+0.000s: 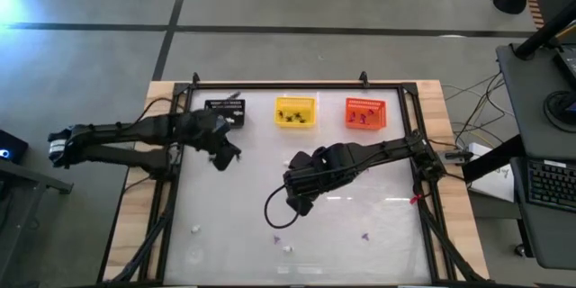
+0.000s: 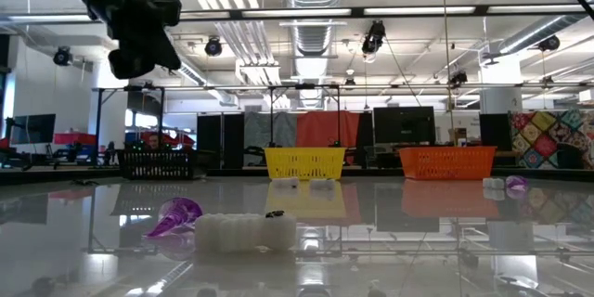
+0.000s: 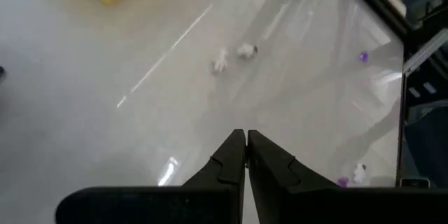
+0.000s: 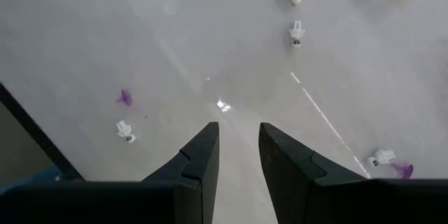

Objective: Sort Halloween decoration
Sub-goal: Put the black spider toy into the yellow basket

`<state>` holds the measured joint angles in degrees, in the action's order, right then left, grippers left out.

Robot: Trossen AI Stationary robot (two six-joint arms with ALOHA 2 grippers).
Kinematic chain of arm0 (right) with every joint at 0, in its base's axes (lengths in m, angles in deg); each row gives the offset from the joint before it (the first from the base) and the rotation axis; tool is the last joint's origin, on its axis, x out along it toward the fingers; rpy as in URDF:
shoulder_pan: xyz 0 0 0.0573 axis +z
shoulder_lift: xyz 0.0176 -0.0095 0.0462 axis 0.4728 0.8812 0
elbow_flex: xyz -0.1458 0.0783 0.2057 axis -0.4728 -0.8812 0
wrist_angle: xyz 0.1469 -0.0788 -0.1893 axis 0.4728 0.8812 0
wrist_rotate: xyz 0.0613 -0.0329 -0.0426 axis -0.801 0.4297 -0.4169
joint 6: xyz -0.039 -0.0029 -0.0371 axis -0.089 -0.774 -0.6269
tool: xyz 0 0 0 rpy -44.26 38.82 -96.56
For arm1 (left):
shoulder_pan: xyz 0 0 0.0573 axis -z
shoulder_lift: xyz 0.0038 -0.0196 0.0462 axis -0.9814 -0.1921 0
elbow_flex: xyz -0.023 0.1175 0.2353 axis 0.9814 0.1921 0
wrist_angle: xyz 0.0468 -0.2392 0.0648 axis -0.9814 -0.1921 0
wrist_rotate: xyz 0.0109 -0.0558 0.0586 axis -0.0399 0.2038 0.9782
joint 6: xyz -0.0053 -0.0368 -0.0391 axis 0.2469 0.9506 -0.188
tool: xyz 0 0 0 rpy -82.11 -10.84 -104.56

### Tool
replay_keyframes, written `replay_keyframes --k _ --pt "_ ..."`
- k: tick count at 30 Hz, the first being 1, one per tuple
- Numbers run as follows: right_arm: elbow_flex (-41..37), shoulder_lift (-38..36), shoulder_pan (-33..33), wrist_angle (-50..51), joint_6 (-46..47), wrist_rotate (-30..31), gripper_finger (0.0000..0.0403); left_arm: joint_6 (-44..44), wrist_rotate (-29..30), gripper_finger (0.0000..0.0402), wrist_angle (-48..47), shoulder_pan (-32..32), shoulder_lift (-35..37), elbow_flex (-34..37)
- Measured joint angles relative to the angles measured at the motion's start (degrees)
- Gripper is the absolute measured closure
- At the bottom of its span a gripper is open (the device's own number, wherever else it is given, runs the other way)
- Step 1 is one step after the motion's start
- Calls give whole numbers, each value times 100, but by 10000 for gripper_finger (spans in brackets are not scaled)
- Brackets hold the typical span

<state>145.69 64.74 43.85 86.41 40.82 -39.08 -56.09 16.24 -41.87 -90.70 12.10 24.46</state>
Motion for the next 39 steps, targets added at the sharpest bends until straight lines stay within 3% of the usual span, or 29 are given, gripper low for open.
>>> replay_keyframes --k 11,28,33,39 --pt "0 -2 -97 -11 301 221 309 -972 -943 402 772 -1278 -572 0" --pt "0 -2 -407 39 164 335 309 -1112 -2296 402 2908 -2502 -2103 -41" --pt "-2 -2 -611 57 17 334 309 -1506 -2332 402 2762 -2637 -2675 -679" --pt "-2 -2 -841 63 -174 334 309 -2573 -2136 402 1776 -2657 -3510 -1957"
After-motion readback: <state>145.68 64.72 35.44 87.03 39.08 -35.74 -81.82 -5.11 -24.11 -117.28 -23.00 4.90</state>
